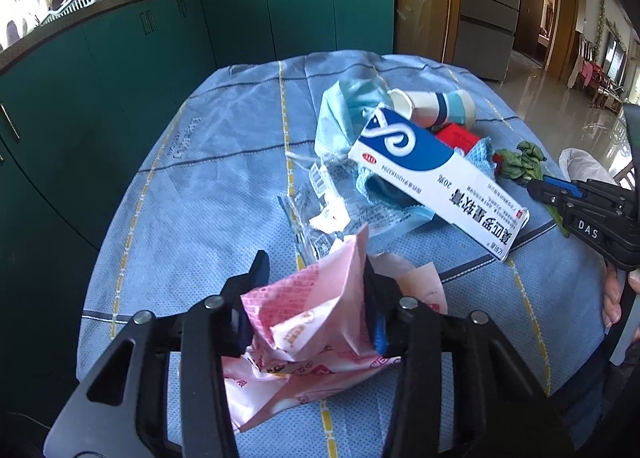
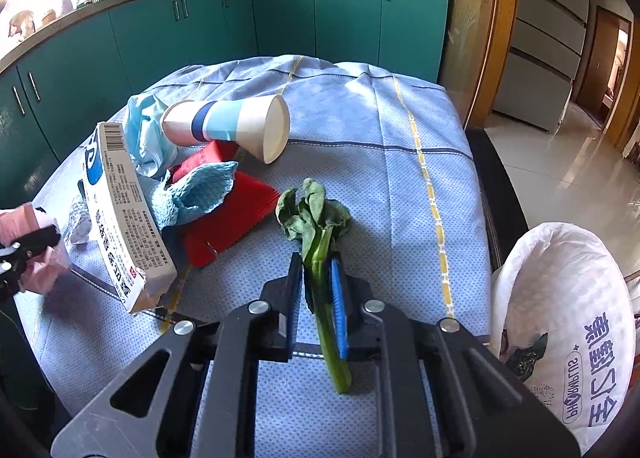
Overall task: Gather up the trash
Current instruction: 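Grasp the pink plastic wrapper with the left gripper while the right holds the greens, then carry the greens and pink wrapper over the bin and open both grippers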
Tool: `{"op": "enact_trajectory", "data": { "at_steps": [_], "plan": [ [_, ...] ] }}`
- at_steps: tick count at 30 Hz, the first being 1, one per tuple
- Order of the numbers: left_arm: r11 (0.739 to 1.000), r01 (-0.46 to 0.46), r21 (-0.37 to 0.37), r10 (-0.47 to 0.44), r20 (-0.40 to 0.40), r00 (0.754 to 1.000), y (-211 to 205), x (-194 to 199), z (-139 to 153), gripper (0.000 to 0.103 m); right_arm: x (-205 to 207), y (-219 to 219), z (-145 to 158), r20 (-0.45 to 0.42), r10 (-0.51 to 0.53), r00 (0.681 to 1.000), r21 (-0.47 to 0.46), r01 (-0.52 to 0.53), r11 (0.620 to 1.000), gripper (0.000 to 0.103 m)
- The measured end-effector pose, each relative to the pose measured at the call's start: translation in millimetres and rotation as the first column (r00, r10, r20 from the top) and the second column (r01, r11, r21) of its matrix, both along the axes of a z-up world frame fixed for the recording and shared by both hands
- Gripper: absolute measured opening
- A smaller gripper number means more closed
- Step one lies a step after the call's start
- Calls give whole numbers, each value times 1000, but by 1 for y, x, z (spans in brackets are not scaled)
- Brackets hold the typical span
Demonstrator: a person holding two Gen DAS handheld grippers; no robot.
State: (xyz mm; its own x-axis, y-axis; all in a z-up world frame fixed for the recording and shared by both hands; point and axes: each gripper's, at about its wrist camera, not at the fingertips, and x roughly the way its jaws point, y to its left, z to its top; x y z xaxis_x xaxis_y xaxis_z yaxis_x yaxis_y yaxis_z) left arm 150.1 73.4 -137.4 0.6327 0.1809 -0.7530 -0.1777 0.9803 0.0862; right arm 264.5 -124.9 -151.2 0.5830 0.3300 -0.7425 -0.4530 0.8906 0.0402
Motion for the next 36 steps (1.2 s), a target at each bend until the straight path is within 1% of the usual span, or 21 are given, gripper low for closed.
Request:
{"op": "enact_trajectory", "data": {
  "at_steps": [4,8,12,17,22,24,26,29,31,33,36],
  "plan": [
    [1000,-13,16,12,42,999,0,-6,14,42,0,-2,0,1,-12,1000,-4,12,1000,14],
    [1000,-21,22,20,67,998,1,-10,23,42,0,-3,2,10,-15,1000,-2,15,1000,13],
    [996,-54,68,46,110,993,-1,-15,32,42,-6,-13,7,32,-32,999,0,32,999,13],
    [994,-68,88,51,184,982,-5,-22,51,42,-16,-36,22,79,-61,995,56,57,997,13],
    [995,-32,99,9,225,974,-21,-19,63,42,-29,-67,35,138,-111,984,123,94,988,13],
    [995,-5,103,-18,229,973,-32,-15,64,42,-33,-83,40,162,-143,976,148,120,982,13],
    [995,42,95,-63,228,972,-46,-7,64,42,-33,-95,43,170,-181,969,156,155,975,13],
    [989,127,82,-142,231,962,-74,4,69,42,-32,-125,44,173,-275,946,170,246,954,13],
    [979,191,65,-201,239,950,-97,13,72,42,-31,-153,45,167,-375,912,181,345,921,13],
    [965,257,47,-261,240,935,-121,22,73,43,-32,-185,43,155,-490,858,177,463,868,13],
    [928,371,21,-366,228,902,-169,40,67,43,-34,-219,39,109,-583,805,200,556,806,13]
  ]
}}
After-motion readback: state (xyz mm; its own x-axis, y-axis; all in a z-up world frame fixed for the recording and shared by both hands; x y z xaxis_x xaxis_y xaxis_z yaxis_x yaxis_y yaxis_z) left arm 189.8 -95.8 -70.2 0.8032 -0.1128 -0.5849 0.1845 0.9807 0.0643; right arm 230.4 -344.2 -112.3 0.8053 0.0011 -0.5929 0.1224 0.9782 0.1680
